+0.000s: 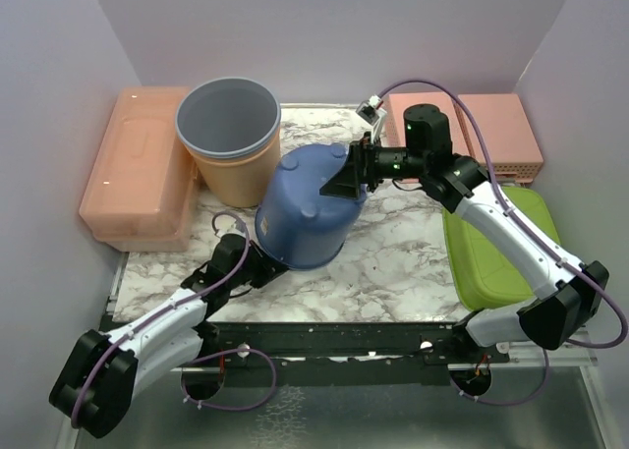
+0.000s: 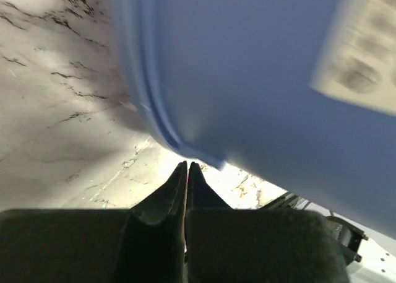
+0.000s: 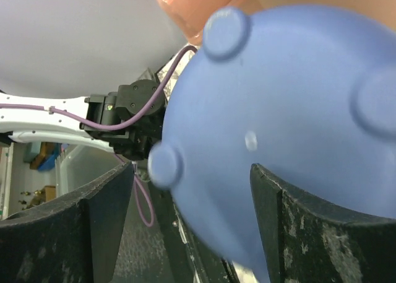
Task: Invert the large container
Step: Turn the container upside down at the center of the board.
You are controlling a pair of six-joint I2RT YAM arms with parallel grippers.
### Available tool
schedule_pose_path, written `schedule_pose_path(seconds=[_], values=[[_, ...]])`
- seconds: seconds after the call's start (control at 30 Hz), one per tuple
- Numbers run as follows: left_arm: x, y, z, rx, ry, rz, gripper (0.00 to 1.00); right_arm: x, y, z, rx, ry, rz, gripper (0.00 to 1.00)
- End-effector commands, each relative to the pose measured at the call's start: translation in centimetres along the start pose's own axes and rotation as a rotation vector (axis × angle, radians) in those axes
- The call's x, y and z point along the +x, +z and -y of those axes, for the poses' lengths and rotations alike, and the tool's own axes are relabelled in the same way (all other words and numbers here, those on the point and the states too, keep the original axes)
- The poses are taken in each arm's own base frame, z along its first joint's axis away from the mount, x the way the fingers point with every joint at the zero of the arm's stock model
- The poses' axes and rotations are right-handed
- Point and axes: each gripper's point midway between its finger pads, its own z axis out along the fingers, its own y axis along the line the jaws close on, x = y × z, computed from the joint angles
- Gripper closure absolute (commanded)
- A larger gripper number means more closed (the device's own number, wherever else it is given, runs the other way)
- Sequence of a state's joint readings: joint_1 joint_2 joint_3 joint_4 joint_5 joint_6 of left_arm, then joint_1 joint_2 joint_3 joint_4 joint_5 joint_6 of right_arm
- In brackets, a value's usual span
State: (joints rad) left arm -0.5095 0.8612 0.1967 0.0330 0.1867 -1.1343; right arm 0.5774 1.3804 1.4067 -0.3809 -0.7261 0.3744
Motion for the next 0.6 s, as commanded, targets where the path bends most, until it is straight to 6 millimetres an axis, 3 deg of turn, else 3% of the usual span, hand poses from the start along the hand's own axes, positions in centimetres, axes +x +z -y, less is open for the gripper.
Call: schedule_pose_path(seconds=[0.0, 0.33, 0.4, 0.57], values=[[-0.2, 0.6, 1.7, 0.034, 0.058, 0.016, 1.0, 1.2, 0.6, 0.8, 0.019, 0.045, -0.038, 0.2], [0.2, 1.0, 3.1, 0.082, 0.069, 0.009, 0.97, 1.7, 1.5, 3.0, 0.14, 0.071, -0.061, 0.18], [0.4, 0.8, 3.1, 0.089, 0.067, 0.008, 0.88, 1.5, 1.9, 2.9, 0.234, -0.003, -0.078, 0.15], [0.8, -0.6, 2.4, 0.019, 0.108, -0.017, 0.48, -0.2, 3.0, 2.8, 0.508, -0.21, -0.097, 0.1]])
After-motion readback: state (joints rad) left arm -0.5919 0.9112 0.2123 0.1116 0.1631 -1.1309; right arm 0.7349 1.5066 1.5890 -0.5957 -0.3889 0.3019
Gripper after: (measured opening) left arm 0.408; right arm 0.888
